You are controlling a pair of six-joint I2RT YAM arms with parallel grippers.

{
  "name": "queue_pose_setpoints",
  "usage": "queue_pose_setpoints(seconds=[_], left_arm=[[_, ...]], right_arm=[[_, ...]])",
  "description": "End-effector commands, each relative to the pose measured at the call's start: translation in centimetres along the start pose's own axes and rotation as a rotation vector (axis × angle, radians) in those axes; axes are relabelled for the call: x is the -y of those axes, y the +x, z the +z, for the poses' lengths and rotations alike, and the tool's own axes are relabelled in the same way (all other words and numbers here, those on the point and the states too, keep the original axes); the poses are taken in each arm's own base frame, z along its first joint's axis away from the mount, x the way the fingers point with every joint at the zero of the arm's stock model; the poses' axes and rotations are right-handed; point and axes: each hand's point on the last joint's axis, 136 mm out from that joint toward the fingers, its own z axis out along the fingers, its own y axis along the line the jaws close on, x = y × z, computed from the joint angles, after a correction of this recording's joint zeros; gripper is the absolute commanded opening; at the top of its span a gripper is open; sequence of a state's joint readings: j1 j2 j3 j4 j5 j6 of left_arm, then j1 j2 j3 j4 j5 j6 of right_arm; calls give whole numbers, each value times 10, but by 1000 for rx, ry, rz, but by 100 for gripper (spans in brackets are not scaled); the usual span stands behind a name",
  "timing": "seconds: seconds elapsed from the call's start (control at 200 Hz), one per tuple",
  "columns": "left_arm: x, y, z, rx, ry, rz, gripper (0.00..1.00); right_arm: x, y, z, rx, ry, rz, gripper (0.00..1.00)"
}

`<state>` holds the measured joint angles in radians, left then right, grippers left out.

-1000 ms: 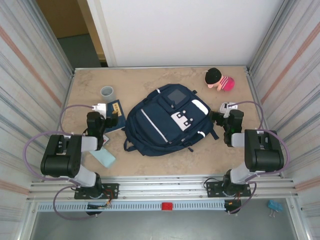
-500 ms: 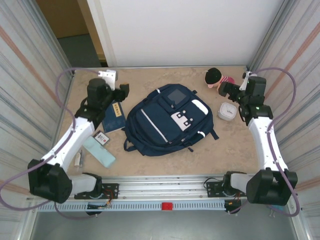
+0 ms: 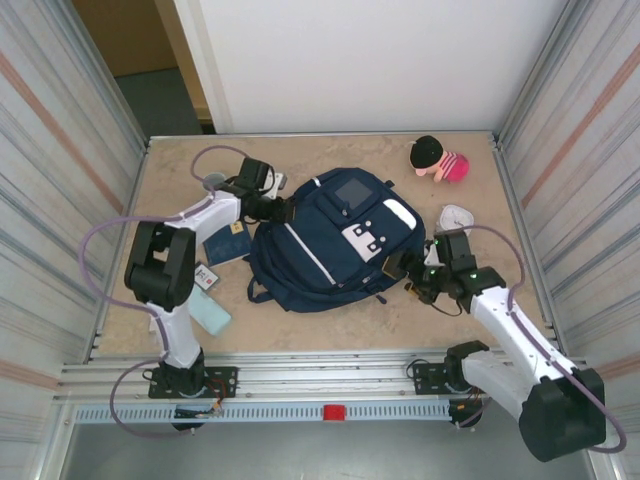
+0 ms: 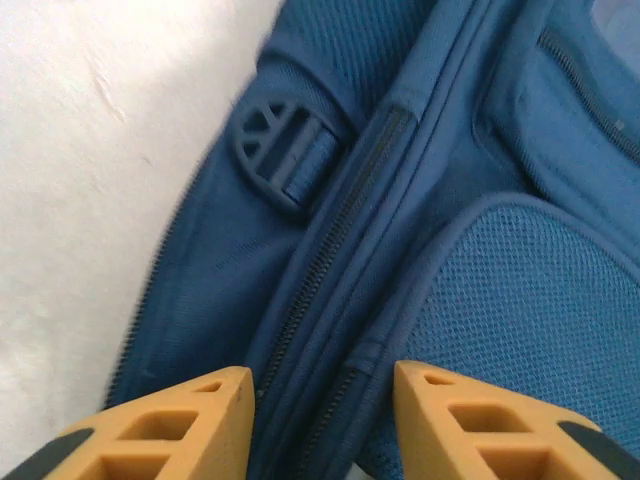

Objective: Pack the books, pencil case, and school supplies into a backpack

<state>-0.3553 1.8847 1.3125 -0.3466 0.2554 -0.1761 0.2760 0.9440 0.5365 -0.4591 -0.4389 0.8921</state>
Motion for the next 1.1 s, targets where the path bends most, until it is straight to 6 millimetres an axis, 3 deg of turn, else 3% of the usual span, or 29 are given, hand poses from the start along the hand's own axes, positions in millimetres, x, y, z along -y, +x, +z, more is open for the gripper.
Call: queue_pose_setpoints(seconds=[0.0, 0.17, 0.361, 0.471, 0.576, 0.696, 0.812, 0.932, 0.997, 1.097], left_arm=[[30, 9, -6, -14, 119, -22, 39], [44, 49, -17, 8, 169, -77, 36], [70, 80, -35, 57, 144, -31, 37], [72, 86, -50, 115, 68, -7, 43], [74, 74, -77, 208, 32, 25, 47], [85, 51, -115, 307, 17, 167, 53], [111, 42, -133, 326, 51, 424, 54], [155, 64, -117, 254, 145, 867, 56], [175, 82, -102, 207, 201, 1091, 62], [190, 96, -70, 143, 248, 1245, 65]], right_arm=[[-25, -20, 13, 57, -111, 51, 82], [-35, -52, 39, 74, -104, -9, 81], [-58, -109, 70, 126, -124, -64, 79], [-70, -146, 78, 156, -149, -88, 78], [-73, -164, 66, 174, -154, -101, 81], [-63, -162, 31, 208, -96, -154, 85], [-53, -138, 4, 202, -71, -194, 85], [-55, -112, -17, 220, -116, -230, 85], [-52, -102, -25, 241, -128, -235, 85], [-48, -92, -32, 264, -138, -239, 86]])
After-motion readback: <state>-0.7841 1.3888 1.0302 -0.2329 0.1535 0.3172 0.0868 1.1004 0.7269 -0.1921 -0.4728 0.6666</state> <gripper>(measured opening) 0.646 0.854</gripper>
